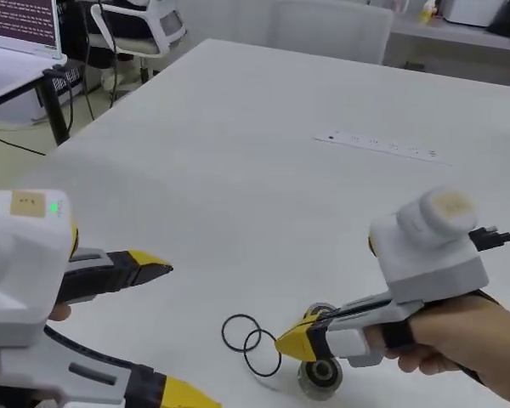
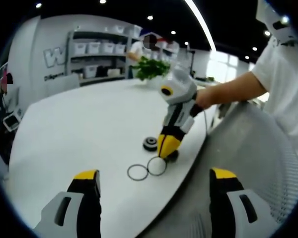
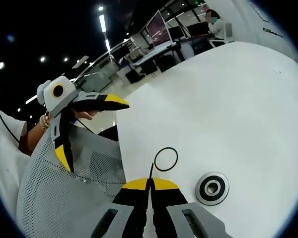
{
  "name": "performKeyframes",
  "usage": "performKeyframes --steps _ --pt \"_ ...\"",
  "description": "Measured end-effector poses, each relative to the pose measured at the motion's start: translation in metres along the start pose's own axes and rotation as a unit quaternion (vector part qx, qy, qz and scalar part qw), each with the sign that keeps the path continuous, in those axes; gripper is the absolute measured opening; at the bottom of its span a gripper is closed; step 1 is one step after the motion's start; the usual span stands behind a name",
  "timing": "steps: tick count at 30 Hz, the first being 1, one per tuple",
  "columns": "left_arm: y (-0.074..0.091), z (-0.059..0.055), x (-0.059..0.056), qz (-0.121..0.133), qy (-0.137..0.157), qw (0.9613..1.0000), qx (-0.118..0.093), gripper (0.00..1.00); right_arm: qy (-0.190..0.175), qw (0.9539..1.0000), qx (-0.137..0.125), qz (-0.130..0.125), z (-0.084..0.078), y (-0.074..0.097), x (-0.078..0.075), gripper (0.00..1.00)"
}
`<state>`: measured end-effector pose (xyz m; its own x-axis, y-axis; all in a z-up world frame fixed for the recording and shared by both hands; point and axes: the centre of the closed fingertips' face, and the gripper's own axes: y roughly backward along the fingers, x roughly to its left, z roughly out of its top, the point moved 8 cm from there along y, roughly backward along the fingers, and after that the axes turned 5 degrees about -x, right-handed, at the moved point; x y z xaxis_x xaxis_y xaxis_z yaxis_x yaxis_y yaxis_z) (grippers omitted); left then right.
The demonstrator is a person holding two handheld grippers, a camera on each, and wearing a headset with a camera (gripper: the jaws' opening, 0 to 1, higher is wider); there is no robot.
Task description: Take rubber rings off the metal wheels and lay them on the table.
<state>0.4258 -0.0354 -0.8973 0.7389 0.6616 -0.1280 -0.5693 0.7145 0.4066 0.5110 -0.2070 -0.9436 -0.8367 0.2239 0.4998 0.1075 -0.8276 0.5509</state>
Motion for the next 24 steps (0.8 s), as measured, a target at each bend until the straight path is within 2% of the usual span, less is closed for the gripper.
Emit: performKeyframes --steps 16,24 --pt "0.000 0.000 0.001 0.004 0.001 1.0000 -0.001 0.90 -0.017 0.9992 0.020 -0.030 -0.008 0.002 -0.010 0.00" --pt "0.001 0.001 0.001 0.009 -0.001 1.0000 -0.003 0.89 -0.019 0.9987 0.017 -0.044 -0.009 0.002 -0.013 0.00"
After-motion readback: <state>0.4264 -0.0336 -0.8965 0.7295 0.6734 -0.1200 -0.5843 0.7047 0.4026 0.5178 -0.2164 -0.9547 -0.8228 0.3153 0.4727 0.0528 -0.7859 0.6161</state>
